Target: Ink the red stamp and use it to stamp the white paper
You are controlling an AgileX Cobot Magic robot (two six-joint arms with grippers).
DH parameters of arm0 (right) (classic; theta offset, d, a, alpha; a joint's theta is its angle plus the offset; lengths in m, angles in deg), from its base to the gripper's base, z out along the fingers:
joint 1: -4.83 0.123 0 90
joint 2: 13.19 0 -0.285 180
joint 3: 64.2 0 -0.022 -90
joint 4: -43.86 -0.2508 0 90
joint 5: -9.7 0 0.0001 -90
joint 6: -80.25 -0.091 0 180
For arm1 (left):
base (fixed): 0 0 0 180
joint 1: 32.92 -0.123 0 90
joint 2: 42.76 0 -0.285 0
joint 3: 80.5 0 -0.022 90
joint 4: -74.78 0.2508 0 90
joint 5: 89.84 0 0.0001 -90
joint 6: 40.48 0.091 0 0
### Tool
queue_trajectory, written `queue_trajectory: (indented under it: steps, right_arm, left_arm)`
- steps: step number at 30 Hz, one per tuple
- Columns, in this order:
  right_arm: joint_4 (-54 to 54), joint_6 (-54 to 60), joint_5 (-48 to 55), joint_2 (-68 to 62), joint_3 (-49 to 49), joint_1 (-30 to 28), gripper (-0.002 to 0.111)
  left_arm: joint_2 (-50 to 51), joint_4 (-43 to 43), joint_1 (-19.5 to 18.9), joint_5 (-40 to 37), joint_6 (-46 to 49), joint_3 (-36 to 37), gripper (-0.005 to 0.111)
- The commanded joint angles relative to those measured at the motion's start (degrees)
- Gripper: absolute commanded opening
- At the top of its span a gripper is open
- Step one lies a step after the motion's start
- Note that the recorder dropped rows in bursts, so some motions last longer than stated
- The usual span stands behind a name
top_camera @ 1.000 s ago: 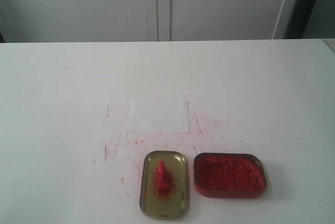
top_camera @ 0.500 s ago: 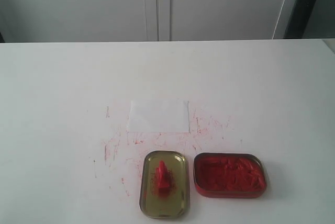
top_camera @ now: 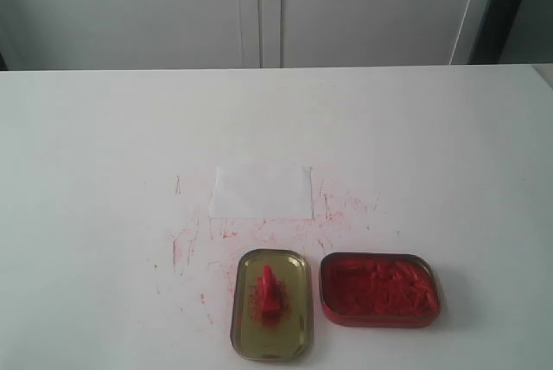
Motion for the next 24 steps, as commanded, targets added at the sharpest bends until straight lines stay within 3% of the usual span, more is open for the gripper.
queue_trajectory:
  steps: [1, 8, 24]
  right_arm:
    - [-0.1, 0.0, 1.57, 0.25, 0.3, 0.2, 0.0]
    - [-0.1, 0.0, 12.88, -0.46, -6.67, 0.2, 0.0]
    - [-0.1, 0.0, 30.25, -23.86, -23.75, 0.2, 0.0]
  left_arm:
    - [-0.22, 0.04, 0.15, -0.49, -0.05, 0.38, 0.0]
    - [-0.22, 0.04, 0.15, -0.49, -0.05, 0.38, 0.0]
    - [-0.22, 0.04, 0.15, -0.49, -0.05, 0.38, 0.0]
